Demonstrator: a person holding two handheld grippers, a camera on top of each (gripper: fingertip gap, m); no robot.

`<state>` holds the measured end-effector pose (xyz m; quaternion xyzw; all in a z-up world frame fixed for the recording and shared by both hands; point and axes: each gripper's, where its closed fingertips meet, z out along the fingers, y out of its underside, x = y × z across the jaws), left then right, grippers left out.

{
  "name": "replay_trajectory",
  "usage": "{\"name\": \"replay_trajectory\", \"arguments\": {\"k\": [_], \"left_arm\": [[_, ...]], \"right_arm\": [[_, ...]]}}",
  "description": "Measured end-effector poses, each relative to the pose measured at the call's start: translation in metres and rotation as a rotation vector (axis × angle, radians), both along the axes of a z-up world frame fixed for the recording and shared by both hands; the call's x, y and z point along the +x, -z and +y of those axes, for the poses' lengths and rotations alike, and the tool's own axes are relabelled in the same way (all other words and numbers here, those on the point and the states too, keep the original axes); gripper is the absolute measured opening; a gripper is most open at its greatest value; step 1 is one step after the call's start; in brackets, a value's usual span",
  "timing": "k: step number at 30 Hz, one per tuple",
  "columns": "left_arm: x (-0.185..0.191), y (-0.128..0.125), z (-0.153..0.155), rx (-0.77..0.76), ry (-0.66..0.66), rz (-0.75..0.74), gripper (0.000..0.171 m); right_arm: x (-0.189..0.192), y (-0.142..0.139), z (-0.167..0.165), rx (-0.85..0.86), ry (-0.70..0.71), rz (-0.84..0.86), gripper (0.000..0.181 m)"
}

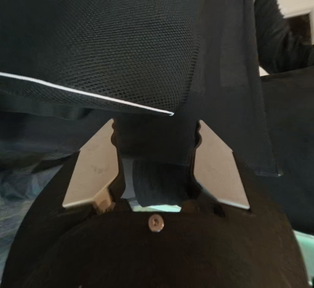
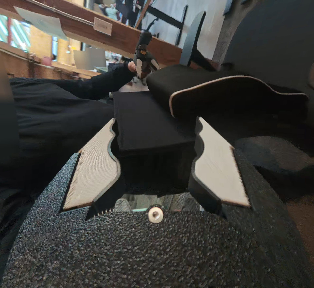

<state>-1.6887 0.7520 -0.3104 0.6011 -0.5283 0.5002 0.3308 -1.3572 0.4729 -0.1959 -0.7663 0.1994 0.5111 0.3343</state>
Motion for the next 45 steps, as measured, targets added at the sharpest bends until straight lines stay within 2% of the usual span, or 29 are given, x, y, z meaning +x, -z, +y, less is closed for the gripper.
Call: {"name": "replay_trajectory", "arguments": {"k": [3, 5, 8, 11, 18, 20, 23, 25, 28, 31, 35, 39, 41, 43, 45], "left_arm": [[-0.012, 0.012, -0.012, -0.031, -0.097, 0.138, 0.089], [-0.018, 0.021, -0.012, -0.04, -0.22, 0.261, 0.087], [-0.022, 0.019, -0.01, -0.041, -0.39, 0.376, 0.084], [-0.021, 0.007, -0.009, 0.011, -0.476, 0.404, 0.082], [-0.01, -0.012, -0.021, 0.103, -0.555, 0.409, 0.082], [-0.008, -0.018, -0.02, 0.139, -0.575, 0.387, 0.079], [-0.006, -0.029, -0.012, 0.191, -0.618, 0.347, 0.077], [-0.001, -0.034, -0.005, 0.24, -0.625, 0.316, 0.078], [0.018, -0.041, -0.009, 0.279, -0.558, 0.246, 0.077], [0.027, -0.03, -0.02, 0.356, -0.421, 0.233, 0.074], [0.03, -0.016, -0.017, 0.439, -0.348, 0.219, 0.049], [0.044, -0.019, -0.005, 0.361, -0.393, 0.157, 0.04], [0.051, -0.021, 0.004, 0.326, -0.409, 0.116, 0.038], [0.057, -0.022, 0.016, 0.321, -0.426, 0.052, 0.037], [0.06, -0.022, 0.029, 0.308, -0.464, -0.026, 0.037]], "right_arm": [[-0.009, 0.079, 0.002, -0.024, -0.098, 0.107, 0.09], [-0.027, 0.121, 0.002, -0.045, -0.182, 0.155, 0.09], [-0.051, 0.164, -0.004, -0.084, -0.303, 0.203, 0.09], [-0.057, 0.179, -0.009, -0.089, -0.341, 0.238, 0.09], [-0.036, 0.179, -0.015, -0.058, -0.345, 0.251, 0.09], [-0.028, 0.175, -0.011, -0.034, -0.338, 0.175, 0.089], [-0.023, 0.153, -0.001, 0.027, -0.353, 0.027, 0.087], [-0.034, 0.129, 0.01, 0.074, -0.393, -0.041, 0.09], [-0.06, 0.1, 0.026, 0.142, -0.49, -0.168, 0.093], [-0.068, 0.079, 0.06, 0.225, -0.477, -0.411, 0.096], [-0.088, 0.056, 0.089, 0.295, -0.548, -0.667, 0.105], [-0.103, 0.083, 0.116, 0.187, -0.709, -0.935, 0.106], [-0.097, 0.102, 0.127, 0.099, -0.801, -1.062, 0.092], [-0.1, 0.104, 0.133, 0.032, -0.875, -0.988, 0.078], [-0.091, 0.104, 0.143, -0.048, -0.869, -0.944, 0.081]]}}
